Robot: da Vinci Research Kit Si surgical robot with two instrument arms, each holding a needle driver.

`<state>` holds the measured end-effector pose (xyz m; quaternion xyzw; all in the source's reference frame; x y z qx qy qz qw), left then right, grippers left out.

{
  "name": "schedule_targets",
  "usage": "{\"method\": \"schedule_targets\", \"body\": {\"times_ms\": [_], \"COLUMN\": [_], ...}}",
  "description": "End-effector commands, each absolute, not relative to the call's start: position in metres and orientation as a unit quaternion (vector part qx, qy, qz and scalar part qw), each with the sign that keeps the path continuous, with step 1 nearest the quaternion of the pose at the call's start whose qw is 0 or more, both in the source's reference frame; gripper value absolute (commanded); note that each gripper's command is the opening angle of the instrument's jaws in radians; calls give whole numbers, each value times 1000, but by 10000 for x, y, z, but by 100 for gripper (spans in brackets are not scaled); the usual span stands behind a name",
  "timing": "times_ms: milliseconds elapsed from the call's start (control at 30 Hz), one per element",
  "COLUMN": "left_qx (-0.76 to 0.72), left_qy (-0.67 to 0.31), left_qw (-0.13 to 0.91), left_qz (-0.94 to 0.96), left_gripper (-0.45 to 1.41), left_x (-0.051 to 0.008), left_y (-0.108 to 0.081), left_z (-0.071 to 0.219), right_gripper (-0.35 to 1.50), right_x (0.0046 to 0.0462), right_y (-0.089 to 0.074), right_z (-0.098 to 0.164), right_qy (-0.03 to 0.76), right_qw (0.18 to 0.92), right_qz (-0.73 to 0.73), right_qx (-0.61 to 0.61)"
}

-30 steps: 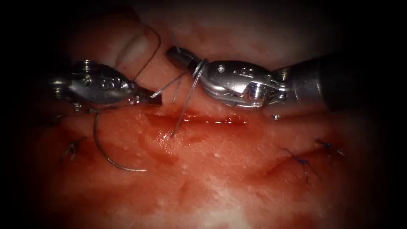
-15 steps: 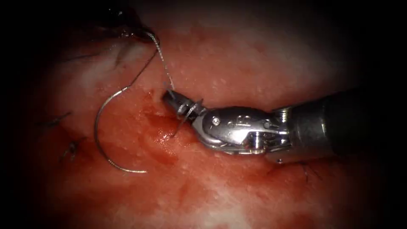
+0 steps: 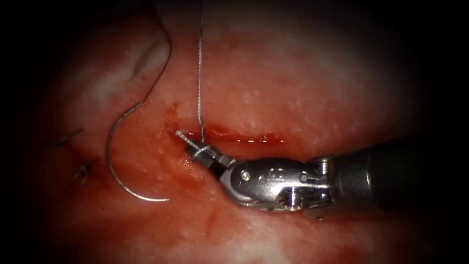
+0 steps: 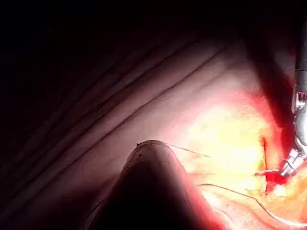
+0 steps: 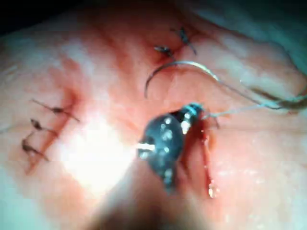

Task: Wound Closure
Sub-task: Move the left tool up and the right tool down to tension the suture.

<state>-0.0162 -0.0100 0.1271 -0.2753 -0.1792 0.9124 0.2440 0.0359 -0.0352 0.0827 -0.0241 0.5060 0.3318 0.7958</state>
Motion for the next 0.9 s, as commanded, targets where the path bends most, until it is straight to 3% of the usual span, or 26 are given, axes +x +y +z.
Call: {"method": "schedule_targets", "body": {"times_ms": [33,900], "left_qx": [-276,-302], "left_qy": [-178,-132], "left_qw": [248,248], "left_qz": [911,911], "left_gripper": [-45,-45], "left_x": [-167,-187], "left_y": [-92,-36], "left_z": [1277,1311], "right_gripper": [-35,-35], "right_x": [364,359], "right_y": [-365,-412], "right_z": [827,825], "right_qy": [503,504], "right_qw": [799,816], "right_qz": [330,280], "right_qx": [-20,24]}}
